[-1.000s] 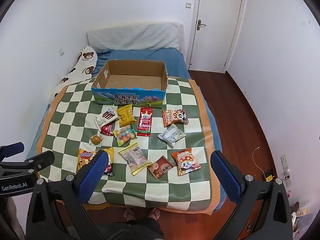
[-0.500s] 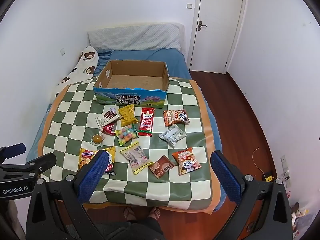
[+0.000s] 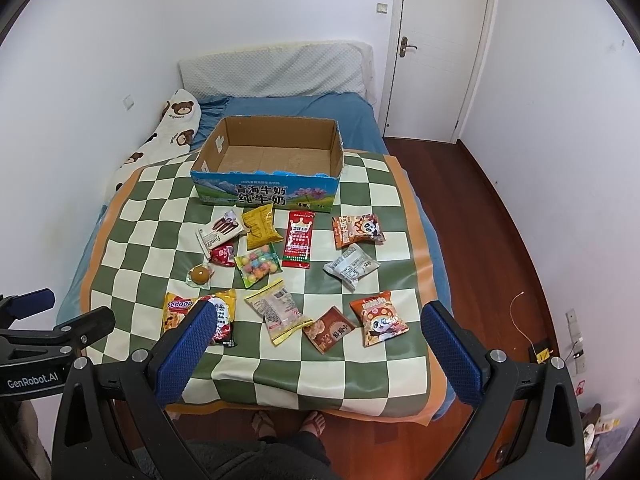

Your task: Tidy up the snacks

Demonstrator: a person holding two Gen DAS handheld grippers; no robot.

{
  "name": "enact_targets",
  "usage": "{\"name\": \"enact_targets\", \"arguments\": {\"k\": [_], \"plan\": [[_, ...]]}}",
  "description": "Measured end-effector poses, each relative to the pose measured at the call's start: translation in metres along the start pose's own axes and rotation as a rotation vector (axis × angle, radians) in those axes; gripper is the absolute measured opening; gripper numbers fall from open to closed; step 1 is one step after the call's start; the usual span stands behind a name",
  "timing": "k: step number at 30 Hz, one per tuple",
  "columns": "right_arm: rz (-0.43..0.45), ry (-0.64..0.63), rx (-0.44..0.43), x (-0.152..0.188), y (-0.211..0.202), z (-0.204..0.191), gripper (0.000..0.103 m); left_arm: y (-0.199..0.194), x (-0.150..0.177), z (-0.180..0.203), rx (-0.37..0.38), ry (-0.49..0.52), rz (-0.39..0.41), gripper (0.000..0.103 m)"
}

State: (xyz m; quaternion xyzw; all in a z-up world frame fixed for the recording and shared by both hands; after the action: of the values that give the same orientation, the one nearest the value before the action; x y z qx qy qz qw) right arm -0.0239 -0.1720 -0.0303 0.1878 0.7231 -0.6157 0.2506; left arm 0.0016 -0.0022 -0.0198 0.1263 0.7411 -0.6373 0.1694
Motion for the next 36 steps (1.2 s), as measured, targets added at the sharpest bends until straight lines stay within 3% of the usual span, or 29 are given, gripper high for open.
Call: {"name": "enact_targets", "arguments": {"k": [36], "plan": [[0.0,0.0,-0.014,0.0065,0.0016,0.0001,0.103,0.0065,0.0024,-0.001,0.0,-0.002,-0.008,0.103]]}}
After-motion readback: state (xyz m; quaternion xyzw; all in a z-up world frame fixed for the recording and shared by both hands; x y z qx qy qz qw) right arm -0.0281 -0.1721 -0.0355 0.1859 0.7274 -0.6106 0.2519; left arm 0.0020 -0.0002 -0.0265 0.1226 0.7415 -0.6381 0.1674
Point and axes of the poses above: each gripper's, at about its wrist camera, not at the fingertips, and y roughly the way its jaws point, z to its right, x to its underside, the point moved 3 cm from there along y, roughly the way its jaws point, and after that the axes turned 11 degrees about -x, right-handed, at the moved point
